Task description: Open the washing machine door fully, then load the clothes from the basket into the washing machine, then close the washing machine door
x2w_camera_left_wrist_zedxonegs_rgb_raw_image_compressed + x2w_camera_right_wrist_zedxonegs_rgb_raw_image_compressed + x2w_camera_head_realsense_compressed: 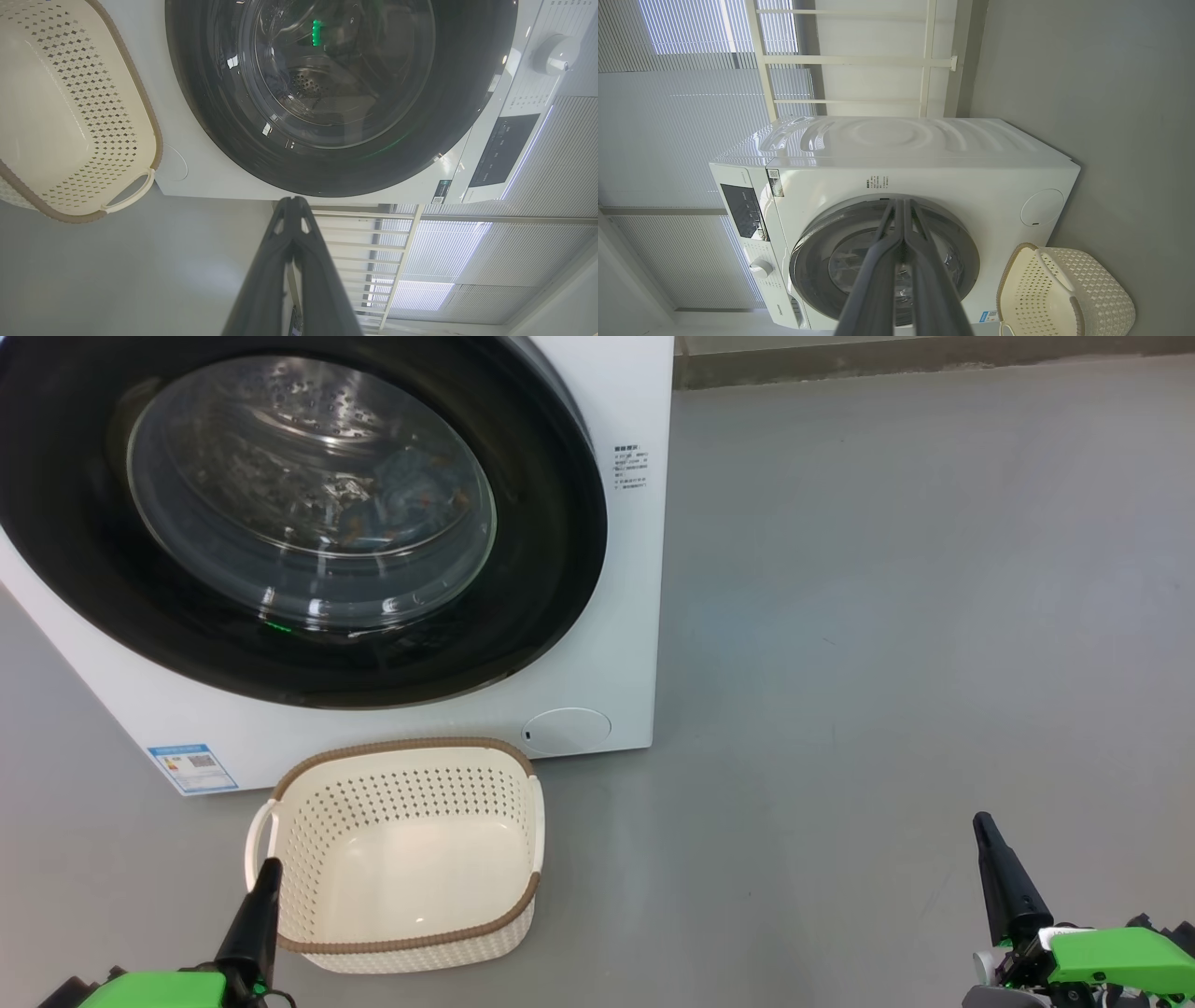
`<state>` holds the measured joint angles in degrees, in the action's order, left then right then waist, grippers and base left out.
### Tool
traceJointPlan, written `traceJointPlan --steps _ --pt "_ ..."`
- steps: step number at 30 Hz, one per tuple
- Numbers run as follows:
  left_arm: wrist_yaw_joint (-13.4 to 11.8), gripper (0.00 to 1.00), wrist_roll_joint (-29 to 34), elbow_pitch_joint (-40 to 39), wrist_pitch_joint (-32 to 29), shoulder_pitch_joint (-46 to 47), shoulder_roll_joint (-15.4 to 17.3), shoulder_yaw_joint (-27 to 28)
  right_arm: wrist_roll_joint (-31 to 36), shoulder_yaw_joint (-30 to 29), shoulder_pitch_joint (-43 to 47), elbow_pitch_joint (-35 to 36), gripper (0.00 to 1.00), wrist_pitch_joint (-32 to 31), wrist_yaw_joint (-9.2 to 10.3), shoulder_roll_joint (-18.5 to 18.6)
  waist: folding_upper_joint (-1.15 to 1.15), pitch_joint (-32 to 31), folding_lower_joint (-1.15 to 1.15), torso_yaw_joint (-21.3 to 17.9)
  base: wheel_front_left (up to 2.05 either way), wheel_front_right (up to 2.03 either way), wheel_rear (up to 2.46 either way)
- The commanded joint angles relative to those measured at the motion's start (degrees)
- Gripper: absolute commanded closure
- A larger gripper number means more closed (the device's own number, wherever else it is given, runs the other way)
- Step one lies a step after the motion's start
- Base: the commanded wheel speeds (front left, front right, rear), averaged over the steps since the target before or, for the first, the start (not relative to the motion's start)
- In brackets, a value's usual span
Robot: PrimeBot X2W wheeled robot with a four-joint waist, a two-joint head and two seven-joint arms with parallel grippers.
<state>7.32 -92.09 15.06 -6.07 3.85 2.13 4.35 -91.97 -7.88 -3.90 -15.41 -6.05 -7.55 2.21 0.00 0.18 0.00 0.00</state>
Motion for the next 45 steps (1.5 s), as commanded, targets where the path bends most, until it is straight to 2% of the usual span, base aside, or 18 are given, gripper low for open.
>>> traceJointPlan --steps 1,45 --pt "0.2 1.0 -0.2 -1.0 -0.3 2.3 0.9 2.0 -0.2 1.3 -2.3 1.4 1.0 -0.5 0.06 0.7 0.0 0.0 0.0 0.0 0.0 0.0 0.0" --pt "0.2 1.0 -0.1 -1.0 -0.4 2.3 0.8 2.1 -0.1 1.3 -2.3 1.4 1.0 -0.5 0.06 0.7 0.0 0.0 0.0 0.0 0.0 0.0 0.0"
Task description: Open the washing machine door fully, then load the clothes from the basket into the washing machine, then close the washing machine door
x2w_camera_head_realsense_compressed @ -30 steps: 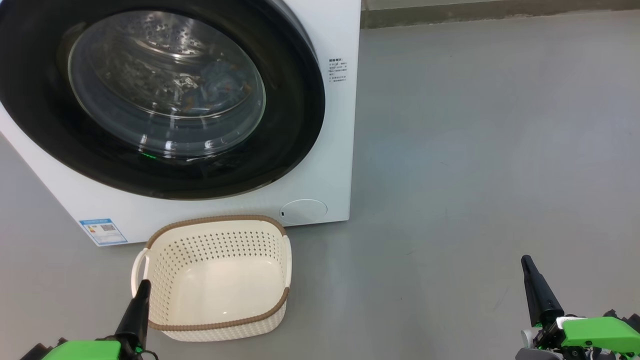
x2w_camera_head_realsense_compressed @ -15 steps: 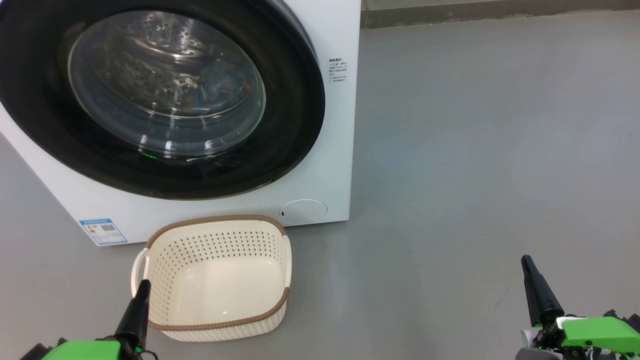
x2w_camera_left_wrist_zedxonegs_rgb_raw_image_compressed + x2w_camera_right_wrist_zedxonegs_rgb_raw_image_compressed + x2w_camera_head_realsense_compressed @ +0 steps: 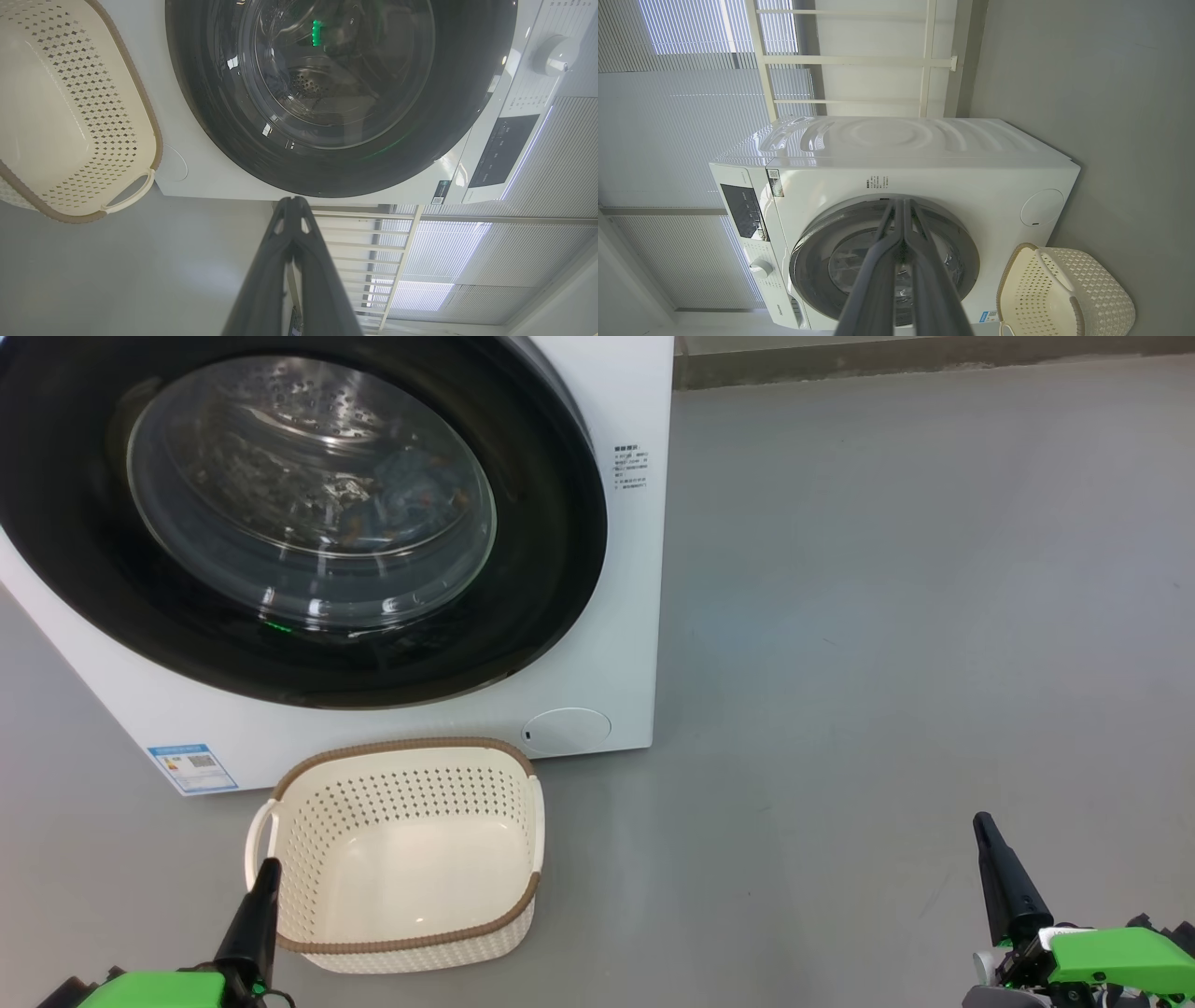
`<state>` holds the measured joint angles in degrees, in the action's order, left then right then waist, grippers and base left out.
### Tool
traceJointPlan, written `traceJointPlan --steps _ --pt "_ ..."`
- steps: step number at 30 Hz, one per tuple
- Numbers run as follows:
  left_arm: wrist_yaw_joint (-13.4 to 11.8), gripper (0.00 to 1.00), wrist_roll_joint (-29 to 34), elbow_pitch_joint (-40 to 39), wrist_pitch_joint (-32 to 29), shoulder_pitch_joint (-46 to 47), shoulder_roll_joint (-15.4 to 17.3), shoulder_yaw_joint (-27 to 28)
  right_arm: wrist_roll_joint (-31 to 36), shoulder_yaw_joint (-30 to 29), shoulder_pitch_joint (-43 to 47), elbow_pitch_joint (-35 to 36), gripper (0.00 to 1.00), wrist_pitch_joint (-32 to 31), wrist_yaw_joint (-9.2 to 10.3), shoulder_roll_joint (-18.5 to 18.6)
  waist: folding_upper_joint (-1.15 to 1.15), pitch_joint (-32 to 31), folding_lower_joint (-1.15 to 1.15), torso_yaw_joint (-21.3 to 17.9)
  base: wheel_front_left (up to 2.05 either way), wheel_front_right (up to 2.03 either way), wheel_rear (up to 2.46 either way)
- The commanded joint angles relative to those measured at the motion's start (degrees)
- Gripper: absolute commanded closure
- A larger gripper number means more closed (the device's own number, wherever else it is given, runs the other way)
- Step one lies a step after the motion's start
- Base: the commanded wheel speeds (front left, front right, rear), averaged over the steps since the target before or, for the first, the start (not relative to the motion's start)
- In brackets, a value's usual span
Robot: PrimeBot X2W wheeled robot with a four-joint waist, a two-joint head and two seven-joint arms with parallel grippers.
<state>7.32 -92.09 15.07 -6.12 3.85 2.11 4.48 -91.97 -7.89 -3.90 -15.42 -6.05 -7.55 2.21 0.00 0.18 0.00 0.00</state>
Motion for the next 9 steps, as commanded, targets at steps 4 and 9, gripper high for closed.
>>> traceJointPlan --steps 4,9 --pt "0.2 1.0 -0.1 -1.0 -0.3 2.3 0.8 2.0 -0.1 1.3 -2.3 1.4 1.0 -0.5 0.06 0.7 0.0 0.0 0.0 0.0 0.0 0.0 0.0" --pt "0.2 1.0 -0.1 -1.0 -0.3 2.3 0.8 2.0 -0.1 1.3 -2.3 1.4 1.0 -0.5 0.06 0.7 0.0 0.0 0.0 0.0 0.0 0.0 0.0"
